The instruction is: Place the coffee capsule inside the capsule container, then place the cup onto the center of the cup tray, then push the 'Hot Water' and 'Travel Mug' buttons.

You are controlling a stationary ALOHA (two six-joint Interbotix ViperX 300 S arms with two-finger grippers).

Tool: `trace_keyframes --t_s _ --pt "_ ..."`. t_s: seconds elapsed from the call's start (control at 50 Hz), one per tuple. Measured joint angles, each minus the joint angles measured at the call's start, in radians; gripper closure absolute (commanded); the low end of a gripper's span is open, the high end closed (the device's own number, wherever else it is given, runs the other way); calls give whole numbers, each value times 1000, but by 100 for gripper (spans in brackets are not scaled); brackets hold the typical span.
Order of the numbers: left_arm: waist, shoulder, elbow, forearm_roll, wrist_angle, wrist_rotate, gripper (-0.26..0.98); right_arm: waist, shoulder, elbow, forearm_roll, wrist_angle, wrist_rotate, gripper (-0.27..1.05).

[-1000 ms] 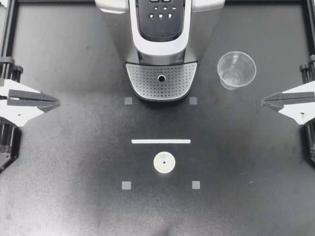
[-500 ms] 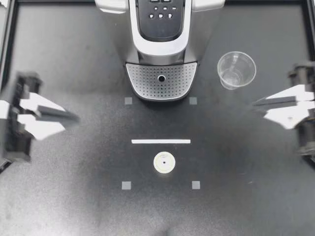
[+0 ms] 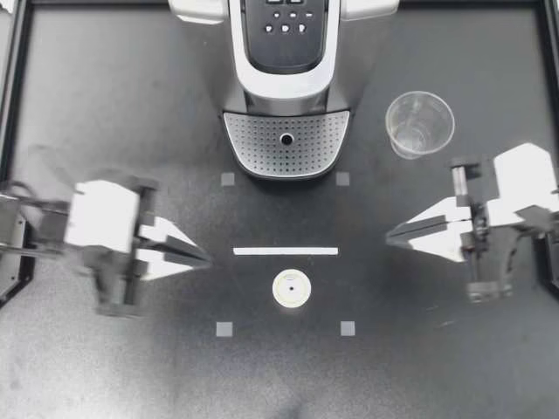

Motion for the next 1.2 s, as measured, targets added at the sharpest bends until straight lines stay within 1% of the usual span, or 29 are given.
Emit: trace_keyframes --t_s 0.16,0.24,0.32,0.42,0.46,0.48,0.56,0.62,0.66,0.98,1.2 --pt "0 95 -84 0 81 0 57 0 69 -25 -2 0 0 74" --pt "0 146 -118 0 89 -5 55 0 106 -37 0 0 0 74" --pt "0 189 -147 0 95 -6 49 0 144 -51 0 0 0 74" --pt "0 232 -184 0 103 -6 35 2 190 -72 -2 0 0 74" --pt "0 244 -196 0 107 -6 28 2 207 -80 0 0 0 74" --pt "0 250 -202 0 110 -6 22 2 219 -87 0 0 0 74" --pt "0 270 -225 0 124 -6 5 6 252 -103 0 2 0 74" --pt "0 288 -241 0 132 -6 -6 12 281 -118 0 2 0 74" --pt "0 302 -250 0 137 -6 -9 15 304 -129 0 0 0 74" --pt "-2 379 -318 0 173 5 -8 46 448 -224 0 44 -2 74" --pt "-2 411 -328 -2 173 3 -8 54 502 -264 -2 60 -6 74"
